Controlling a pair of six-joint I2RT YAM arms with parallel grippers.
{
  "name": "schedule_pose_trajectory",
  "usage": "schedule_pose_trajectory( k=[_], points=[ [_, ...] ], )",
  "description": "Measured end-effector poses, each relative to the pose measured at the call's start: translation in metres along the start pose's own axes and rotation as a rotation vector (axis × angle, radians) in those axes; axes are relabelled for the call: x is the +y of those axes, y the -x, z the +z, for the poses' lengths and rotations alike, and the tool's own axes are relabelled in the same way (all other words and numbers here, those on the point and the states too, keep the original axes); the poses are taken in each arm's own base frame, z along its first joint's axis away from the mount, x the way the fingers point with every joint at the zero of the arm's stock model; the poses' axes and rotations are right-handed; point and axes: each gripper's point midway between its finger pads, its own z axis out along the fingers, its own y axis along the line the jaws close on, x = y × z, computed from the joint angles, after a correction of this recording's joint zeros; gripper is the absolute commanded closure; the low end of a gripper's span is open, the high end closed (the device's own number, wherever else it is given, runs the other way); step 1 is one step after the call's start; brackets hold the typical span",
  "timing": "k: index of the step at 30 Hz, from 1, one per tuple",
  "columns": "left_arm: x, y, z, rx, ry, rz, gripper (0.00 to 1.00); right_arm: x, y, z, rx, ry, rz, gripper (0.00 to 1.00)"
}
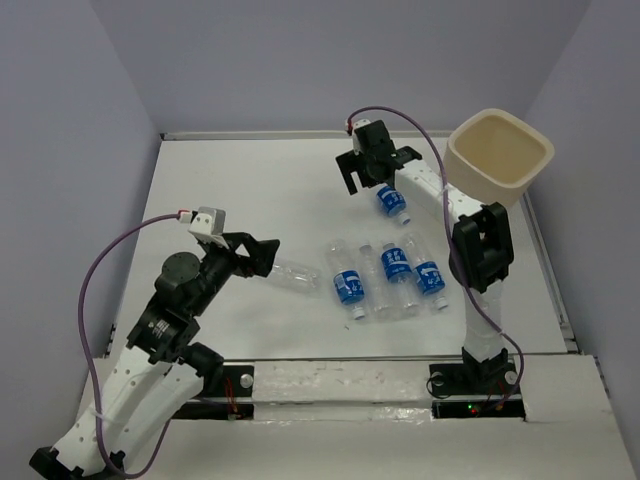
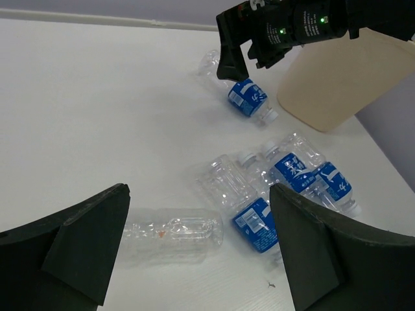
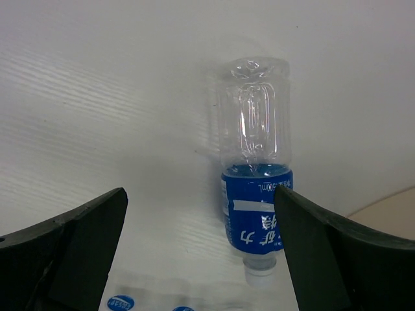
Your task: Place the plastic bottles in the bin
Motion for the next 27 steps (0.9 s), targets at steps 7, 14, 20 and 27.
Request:
schedule_pose_trajectory(
  k=[7,14,20,27],
  points=[
    [0.011,-0.019,0.011,0.078,0.055,0.002,0.01,-0.007,-0.001,0.047,0.064,-0.023,-0.066,0.00],
    [0.017,-0.025,0.014,0.103,0.084,0.004,0.01,-0.031,-0.024,0.075,0.146,-0.065,-0.090,0.01],
    [0.021,-0.025,0.016,0.106,0.099,-0.001,0.01,-0.047,-0.029,0.103,0.167,-0.063,-0.102,0.06],
    [0.025,-0.027,0.018,0.116,0.117,-0.007,0.01,-0.043,-0.032,0.130,0.160,-0.047,-0.157,0.40]
  ],
)
